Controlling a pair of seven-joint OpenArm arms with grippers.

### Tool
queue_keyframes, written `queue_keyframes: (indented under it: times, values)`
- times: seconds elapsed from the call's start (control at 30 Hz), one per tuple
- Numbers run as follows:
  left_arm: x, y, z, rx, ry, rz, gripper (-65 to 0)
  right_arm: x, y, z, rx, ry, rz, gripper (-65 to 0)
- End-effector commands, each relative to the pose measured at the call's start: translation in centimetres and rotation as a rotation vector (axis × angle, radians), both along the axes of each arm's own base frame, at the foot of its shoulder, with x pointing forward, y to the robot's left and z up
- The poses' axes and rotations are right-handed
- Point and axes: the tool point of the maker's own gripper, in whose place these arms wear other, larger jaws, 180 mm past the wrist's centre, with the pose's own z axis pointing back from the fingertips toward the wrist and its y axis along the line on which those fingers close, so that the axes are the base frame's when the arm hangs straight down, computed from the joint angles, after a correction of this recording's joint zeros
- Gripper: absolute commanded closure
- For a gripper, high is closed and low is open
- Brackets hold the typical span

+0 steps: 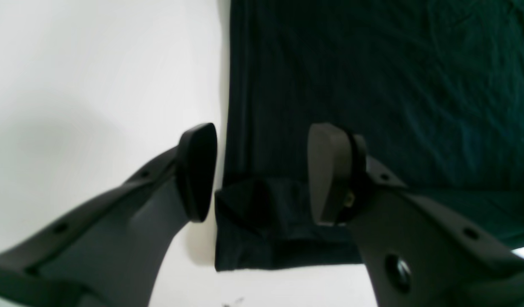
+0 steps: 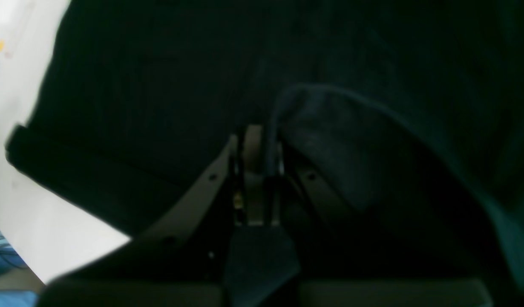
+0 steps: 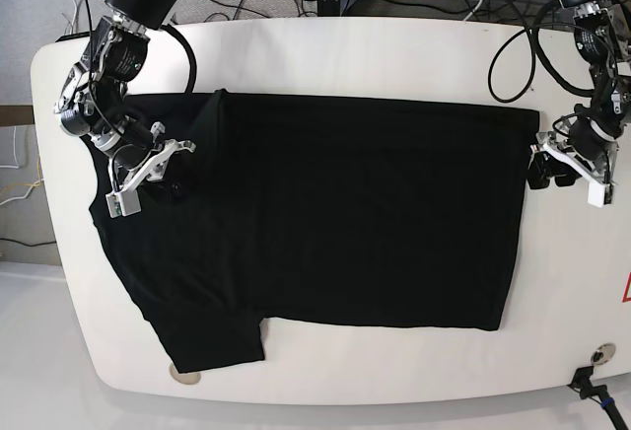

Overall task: Fold the T-shirt properly
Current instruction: 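Grasp the sleeve edge with the right gripper and fold it inward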

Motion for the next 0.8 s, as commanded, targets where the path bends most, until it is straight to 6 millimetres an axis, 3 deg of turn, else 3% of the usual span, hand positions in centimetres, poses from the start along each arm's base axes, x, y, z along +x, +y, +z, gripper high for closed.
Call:
queue_keyframes:
  times: [0.0,0.17,0.37,0.57,0.67,0.77]
  values:
    - [0.9,0.7,1.6,0.036,-0.049,0.0,-32.4,2.3,-0.3,1.5,0.048,-0.067,-0.02,0.0]
    - [0.8,1.0,1.3,0.067,-0.037,0.005,-32.4,5.3,0.1,1.5,0.134,-0.064,-0.03,0.0]
    - [0.8,1.0,1.4,0.068,-0.038,0.004,-32.4,8.0,-0.5,3.6,0.193,-0.162,-0.084,0.0]
    - [0.8,1.0,1.4,0.068,-0.04,0.004,-32.4,8.9,-1.9,2.2,0.244,-0.147,-0.137,0.0]
    - [0.8,1.0,1.4,0.068,-0.04,0.004,-32.4,9.0,-3.1,1.7,0.165,-0.148,-0.162,-0.5]
    - [0.8,1.0,1.4,0.068,-0.04,0.004,-32.4,9.6,-3.6,1.4,0.083,-0.132,-0.159,-15.7]
